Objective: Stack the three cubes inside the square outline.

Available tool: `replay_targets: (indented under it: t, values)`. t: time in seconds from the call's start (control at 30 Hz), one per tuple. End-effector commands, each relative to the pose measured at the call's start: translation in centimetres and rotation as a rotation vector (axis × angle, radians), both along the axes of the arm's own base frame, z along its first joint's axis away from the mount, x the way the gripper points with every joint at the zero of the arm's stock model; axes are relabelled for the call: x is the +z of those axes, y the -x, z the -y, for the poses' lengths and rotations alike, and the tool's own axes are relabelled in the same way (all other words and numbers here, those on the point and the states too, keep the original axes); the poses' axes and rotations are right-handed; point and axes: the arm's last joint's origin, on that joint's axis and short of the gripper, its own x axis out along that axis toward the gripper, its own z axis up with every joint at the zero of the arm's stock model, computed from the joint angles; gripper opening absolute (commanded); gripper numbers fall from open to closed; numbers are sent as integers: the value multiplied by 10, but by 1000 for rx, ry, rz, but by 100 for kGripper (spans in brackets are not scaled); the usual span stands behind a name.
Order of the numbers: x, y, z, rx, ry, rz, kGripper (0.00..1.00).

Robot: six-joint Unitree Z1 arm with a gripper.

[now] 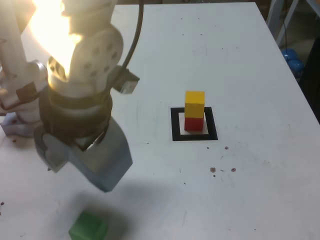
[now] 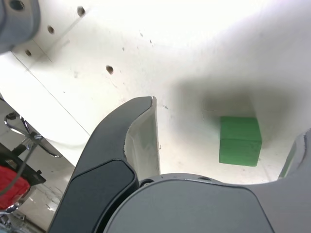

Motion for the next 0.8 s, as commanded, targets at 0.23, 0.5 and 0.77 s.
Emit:
replay_targets:
  t: [0.23,0.5,0.77]
  values:
    - [-23,4,29,-7,6,-26,98]
    - [-37,6,46,-12,20,-37,98]
    - [-54,2,61,-22,15,-58,96]
